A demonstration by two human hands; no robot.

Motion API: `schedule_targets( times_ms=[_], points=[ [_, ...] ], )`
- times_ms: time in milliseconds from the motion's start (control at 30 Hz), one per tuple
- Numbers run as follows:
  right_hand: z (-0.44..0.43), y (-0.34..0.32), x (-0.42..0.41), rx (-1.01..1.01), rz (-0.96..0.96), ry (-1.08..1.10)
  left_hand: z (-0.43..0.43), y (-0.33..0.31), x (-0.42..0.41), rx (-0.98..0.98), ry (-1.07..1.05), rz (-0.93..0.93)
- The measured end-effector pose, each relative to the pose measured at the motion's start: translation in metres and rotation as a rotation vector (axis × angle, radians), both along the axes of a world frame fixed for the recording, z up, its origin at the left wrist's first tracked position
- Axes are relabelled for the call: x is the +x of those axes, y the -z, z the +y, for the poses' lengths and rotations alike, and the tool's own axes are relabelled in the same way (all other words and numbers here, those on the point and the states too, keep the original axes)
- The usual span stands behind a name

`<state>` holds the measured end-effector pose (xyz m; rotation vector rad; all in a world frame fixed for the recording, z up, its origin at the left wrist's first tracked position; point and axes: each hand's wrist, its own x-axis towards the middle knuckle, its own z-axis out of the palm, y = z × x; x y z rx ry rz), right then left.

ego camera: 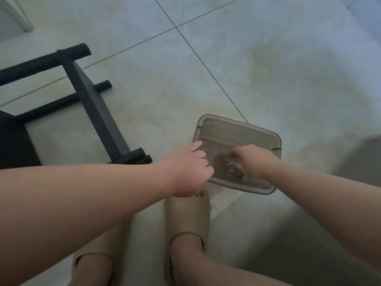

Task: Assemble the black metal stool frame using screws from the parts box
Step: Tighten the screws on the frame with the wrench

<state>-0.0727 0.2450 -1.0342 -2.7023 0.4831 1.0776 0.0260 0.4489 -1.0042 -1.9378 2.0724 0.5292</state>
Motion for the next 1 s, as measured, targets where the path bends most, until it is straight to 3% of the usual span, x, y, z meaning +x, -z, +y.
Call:
schedule_targets(
  times_ms=[333, 567, 733, 900, 1000],
  points=[
    [-0.005, 0.051, -0.006, -0.047, -0.008, -0.035, 0.007, 0.032, 0.0, -0.231, -0.06, 0.058],
    [-0.003, 0.056, -0.001, -0.014, 0.016, 0.031, 0.008, 0.035, -0.002, -0.275, -0.082, 0.072],
    [0.002, 0.048, 0.0, 0.042, -0.015, 0.281, 0.006, 0.036, -0.003, -0.22, -0.08, 0.058],
    [0.008, 0.01, 0.007, 0.118, -0.262, 0.627, 0.009, 0.015, 0.005, -0.287, -0.142, 0.174],
    [0.013, -0.027, 0.018, 0.274, -0.432, 0.764, 0.021, -0.008, 0.02, -0.361, -0.335, 0.227]
  ],
)
